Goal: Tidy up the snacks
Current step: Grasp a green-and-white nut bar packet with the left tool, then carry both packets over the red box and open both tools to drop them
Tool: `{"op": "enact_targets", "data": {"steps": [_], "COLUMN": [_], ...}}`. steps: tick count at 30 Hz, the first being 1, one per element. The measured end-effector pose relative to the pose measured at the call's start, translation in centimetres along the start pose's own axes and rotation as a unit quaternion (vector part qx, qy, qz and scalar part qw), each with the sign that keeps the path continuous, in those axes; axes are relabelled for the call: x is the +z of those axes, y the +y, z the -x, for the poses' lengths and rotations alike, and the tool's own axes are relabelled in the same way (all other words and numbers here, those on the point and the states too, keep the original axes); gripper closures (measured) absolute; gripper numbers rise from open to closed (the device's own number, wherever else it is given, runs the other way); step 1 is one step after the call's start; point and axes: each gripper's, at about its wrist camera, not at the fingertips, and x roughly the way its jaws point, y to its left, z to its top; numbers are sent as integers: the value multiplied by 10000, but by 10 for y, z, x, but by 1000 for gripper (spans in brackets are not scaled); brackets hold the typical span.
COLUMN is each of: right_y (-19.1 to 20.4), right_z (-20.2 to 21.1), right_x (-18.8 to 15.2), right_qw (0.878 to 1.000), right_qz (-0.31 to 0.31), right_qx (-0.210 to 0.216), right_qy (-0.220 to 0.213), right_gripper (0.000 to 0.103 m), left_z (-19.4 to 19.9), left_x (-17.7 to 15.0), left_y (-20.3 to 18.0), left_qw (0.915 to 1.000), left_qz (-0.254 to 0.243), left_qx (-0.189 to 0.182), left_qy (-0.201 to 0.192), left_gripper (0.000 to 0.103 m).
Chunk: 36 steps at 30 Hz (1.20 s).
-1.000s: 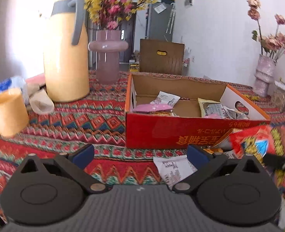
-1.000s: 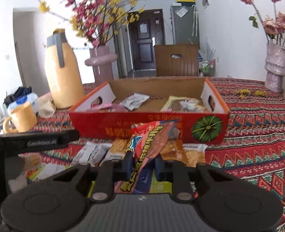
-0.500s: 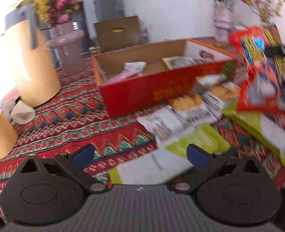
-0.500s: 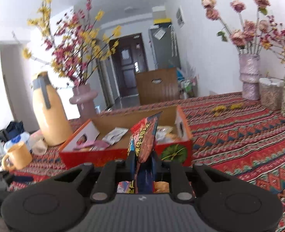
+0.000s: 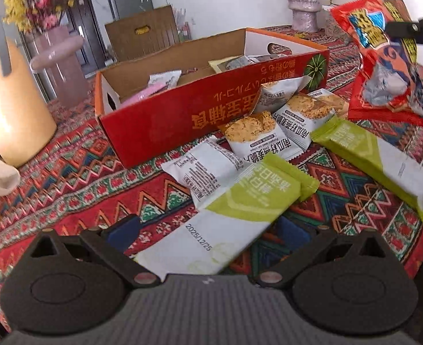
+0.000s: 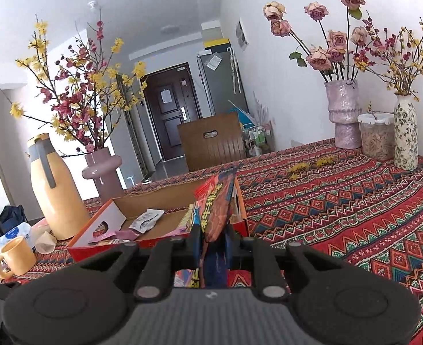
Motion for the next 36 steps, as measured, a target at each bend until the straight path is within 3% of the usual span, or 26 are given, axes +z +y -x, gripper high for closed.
{"op": "enact_targets", "data": {"steps": [3,9,11,12,22,36], "right_y": [-3,-6,-7,-7,-9,-7], "right_z": [-1,-1,0,0,8,-2], "right_x": [-1,-4,-5,-6,-11,5], "right_qw": [10000,9999,9999,9999,9994,9984], "right_qz": [-42,-100,-99,-103,-115,-42], "right_qx": [4,52,85,107,313,554], "right_qy": [7,29,49,60,87,-91], "right_gripper": [88,88,88,88,88,88], "left_z": [0,12,16,18,33,63], "left_x": [0,-5,-6,-5,-2,43], "left_y": [4,-4,-9,-11,-40,-22], "left_qw": [9993,9973,9966,9961,9959,9837], "left_qz": [242,445,473,496,596,1090], "left_qx": [-242,-581,-680,-728,-548,-139], "left_qy": [135,97,52,42,-400,-1423], "left_gripper": [6,41,59,62,65,65]}}
